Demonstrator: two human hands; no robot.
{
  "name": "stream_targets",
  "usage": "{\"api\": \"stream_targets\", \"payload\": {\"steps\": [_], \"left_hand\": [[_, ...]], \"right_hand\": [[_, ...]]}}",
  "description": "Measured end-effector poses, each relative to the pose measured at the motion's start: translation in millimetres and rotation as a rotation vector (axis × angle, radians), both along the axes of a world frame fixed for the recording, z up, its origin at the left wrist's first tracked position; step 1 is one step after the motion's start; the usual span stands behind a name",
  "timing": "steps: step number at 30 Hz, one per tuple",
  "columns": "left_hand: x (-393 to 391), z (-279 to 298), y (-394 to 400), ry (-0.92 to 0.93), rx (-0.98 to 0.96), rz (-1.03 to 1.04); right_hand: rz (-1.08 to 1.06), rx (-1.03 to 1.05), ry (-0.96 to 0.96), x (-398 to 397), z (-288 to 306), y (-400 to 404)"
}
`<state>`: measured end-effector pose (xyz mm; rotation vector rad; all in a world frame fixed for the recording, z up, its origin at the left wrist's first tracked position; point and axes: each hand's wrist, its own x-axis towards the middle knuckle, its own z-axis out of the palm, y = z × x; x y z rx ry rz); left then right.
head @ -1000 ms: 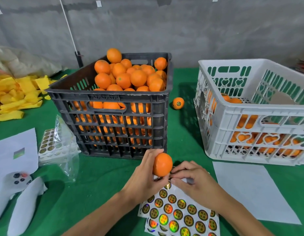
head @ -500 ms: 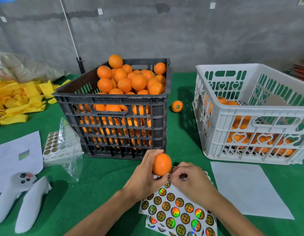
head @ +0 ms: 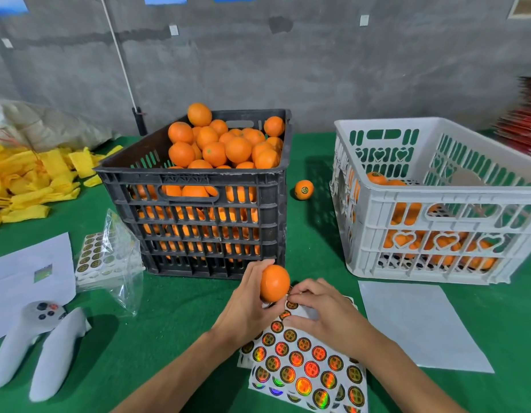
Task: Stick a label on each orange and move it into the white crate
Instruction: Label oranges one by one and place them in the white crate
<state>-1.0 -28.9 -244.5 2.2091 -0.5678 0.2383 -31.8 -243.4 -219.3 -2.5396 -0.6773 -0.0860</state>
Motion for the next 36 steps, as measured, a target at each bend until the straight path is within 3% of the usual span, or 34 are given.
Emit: {"api": "stream_targets", "payload": {"steps": [11,13,15,17,20,26,32,36], "left_hand": [[-3.7,-0.7,2.2,0.01,0.009,0.014],[-2.6,-3.2,2.6,0.001,0.031,0.003],[-2.0,-1.7,1.7,0.009,0.045,0.004],[-1.4,5.2,-1.6,0.005,0.06,0.005],[2.9,21.5,-14.2,-0.066,0.106,-0.027],[16.8,72.4,-54.1,-0.046,-0.03,-0.034],[38.7,148.6,-110.2,-0.279,-0.093,-0.121],[55.4,208.0,-151.2,-0.314,-0.003,-0.298]], "right_hand": [[-0.091,-0.058,-0.07,3.4,2.7,4.9],[-0.173,0.028,-0.023,3.5,1.6,8.4],[-0.318,0.242,0.019,4.3,4.5,10.1],[-0.433,0.398,-0.06,6.5,8.1,11.5],[-0.454,0.441,-0.223,5.4,15.8,17.6],[-0.448,0.607,-0.427,0.8,51.6,7.5],[-0.554,0.397,-0.563,20.2,122.2,-19.3],[-0.7,0.325,-0.767,42.8,168.0,-51.6]]}}
